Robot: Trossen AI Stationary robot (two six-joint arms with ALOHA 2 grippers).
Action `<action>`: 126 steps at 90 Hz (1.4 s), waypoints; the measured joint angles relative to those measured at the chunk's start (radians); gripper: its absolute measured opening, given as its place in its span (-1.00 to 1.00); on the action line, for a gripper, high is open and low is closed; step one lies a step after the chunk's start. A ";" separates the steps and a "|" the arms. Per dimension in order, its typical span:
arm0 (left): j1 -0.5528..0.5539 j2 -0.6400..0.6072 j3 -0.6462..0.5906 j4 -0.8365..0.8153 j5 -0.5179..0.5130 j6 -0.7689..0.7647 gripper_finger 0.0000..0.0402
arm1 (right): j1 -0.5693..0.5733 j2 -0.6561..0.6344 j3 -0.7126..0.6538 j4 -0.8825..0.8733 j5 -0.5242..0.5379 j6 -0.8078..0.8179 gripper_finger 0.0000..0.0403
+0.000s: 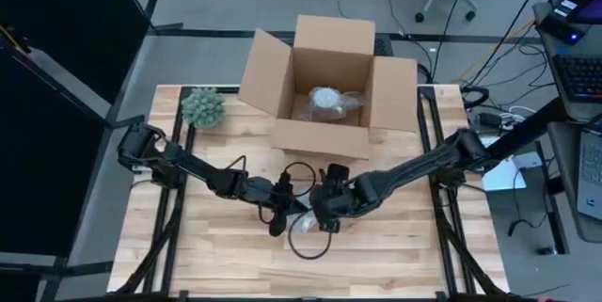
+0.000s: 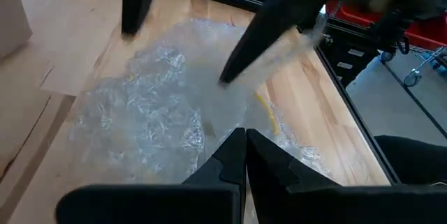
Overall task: Wrap mug
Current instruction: Wrap the orange mug with bubble wrap
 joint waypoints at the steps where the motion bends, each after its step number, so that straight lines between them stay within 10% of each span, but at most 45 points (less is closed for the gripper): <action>1: 0.000 0.000 0.000 0.000 0.000 0.000 -1.00 | -0.002 0.007 0.000 0.003 0.004 0.000 0.18; 63: 0.000 0.000 0.000 0.001 -0.001 0.006 -1.00 | -0.106 0.038 -0.006 0.057 -0.068 -0.067 0.18; 126: 0.000 0.000 0.000 0.000 0.000 0.005 -1.00 | 0.141 -0.157 -0.083 -0.241 -0.009 0.227 0.18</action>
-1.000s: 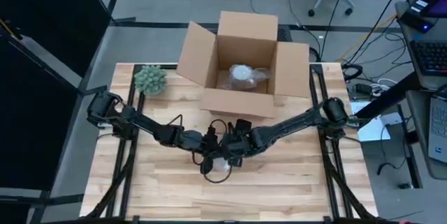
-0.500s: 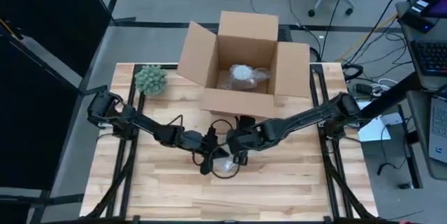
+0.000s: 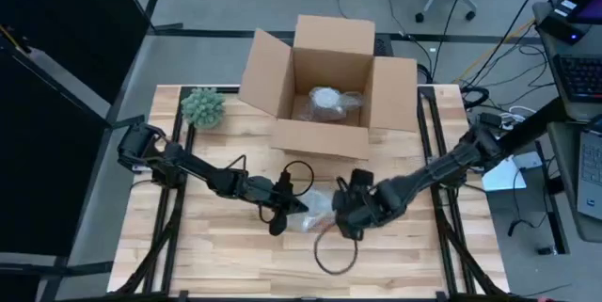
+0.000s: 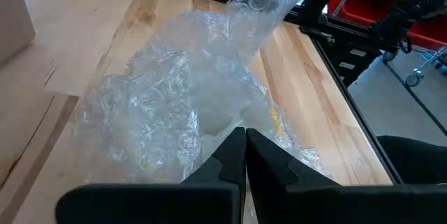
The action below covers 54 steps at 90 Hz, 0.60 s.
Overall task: Wrap mug
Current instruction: Wrap the orange mug with bubble wrap
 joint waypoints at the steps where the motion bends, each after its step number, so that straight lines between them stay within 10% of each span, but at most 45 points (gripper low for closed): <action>1: 0.000 0.000 0.000 0.000 0.000 0.000 -1.00 | 0.004 0.000 -0.009 0.001 0.001 0.007 0.18; 54: 0.000 0.001 -0.001 0.018 0.000 -0.001 -1.00 | -0.064 -0.001 -0.395 0.446 0.009 0.013 -0.07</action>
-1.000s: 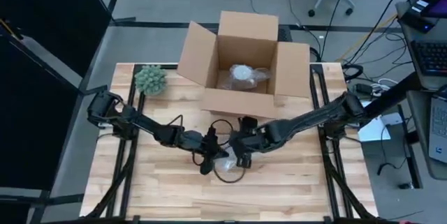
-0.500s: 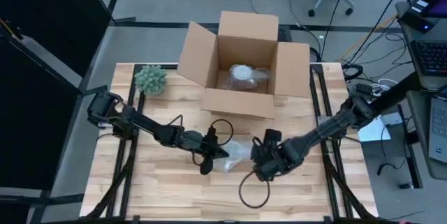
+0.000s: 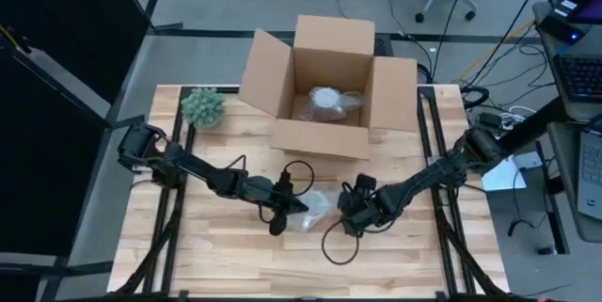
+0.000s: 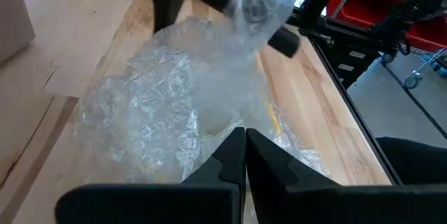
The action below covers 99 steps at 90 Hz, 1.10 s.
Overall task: Wrap mug
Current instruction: Wrap the orange mug with bubble wrap
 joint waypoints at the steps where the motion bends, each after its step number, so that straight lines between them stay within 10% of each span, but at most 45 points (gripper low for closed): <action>1: 0.000 0.000 0.000 0.000 0.000 0.000 -1.00 | -0.002 0.000 0.001 0.000 0.000 -0.004 -0.09; 40: 0.000 0.000 0.000 0.000 0.000 0.021 -1.00 | -0.015 -0.070 0.098 -0.090 0.013 -0.121 -0.96; 99: 0.000 0.000 0.000 0.010 0.002 0.020 -1.00 | -0.097 0.068 0.173 0.321 -0.128 -0.349 -1.00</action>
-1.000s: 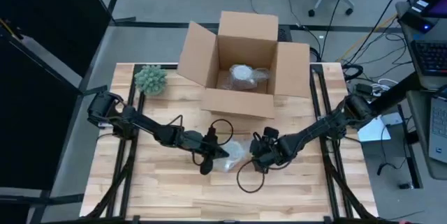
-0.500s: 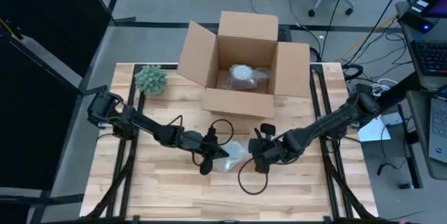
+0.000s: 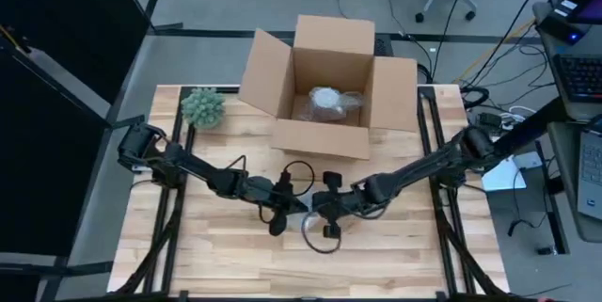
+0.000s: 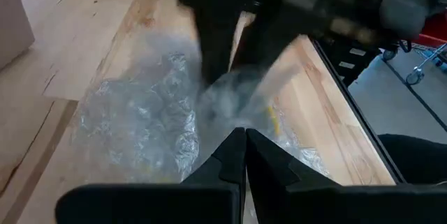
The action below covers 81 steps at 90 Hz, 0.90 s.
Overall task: Wrap mug
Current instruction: Wrap the orange mug with bubble wrap
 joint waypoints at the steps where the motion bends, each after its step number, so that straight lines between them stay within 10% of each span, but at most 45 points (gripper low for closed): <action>1: 0.000 0.000 0.000 0.003 0.001 0.000 -1.00 | -0.003 0.005 0.002 -0.001 -0.003 0.004 -1.00; 37: -0.023 -0.181 0.026 -0.013 0.032 0.000 -1.00 | -0.025 0.047 0.061 -0.051 -0.038 -0.055 -1.00; 55: -0.014 -0.291 0.026 -0.291 -0.097 0.002 -1.00 | -0.032 0.047 0.071 -0.054 -0.038 -0.060 -1.00; 81: -0.002 -0.148 0.026 -0.202 -0.119 0.000 -1.00 | -0.032 0.047 0.071 -0.054 -0.034 -0.067 -1.00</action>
